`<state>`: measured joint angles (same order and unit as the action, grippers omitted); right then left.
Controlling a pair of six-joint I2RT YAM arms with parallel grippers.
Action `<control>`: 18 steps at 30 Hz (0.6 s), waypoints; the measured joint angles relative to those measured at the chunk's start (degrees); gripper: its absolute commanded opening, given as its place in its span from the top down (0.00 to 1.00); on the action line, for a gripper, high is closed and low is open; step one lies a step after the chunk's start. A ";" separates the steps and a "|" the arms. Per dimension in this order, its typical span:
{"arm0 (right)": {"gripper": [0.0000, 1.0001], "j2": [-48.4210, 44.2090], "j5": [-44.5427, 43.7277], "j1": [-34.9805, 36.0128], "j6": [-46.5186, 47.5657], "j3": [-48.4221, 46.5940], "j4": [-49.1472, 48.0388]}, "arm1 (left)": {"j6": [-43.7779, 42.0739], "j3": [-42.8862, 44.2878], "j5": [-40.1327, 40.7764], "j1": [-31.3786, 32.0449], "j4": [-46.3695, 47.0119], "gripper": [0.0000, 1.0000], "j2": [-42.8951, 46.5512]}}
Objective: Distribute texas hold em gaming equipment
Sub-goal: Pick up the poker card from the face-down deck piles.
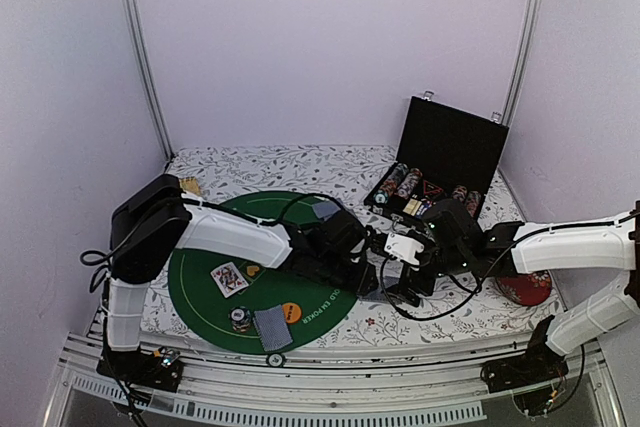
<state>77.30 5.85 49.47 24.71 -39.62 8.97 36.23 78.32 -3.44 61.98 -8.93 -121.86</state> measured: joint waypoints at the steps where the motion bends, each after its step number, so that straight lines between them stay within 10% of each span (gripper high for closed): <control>1: 0.01 0.00 0.00 0.00 0.00 0.02 0.02 | -0.07 -0.22 0.44 0.07 0.09 0.52 0.13; 18: 0.01 0.00 -0.02 0.00 0.39 0.04 0.09 | -0.26 -10.36 -1.62 -1.66 7.06 0.51 5.73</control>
<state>77.30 5.82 49.47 25.10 -39.57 9.06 35.97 67.96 -5.06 60.31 -1.87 -116.14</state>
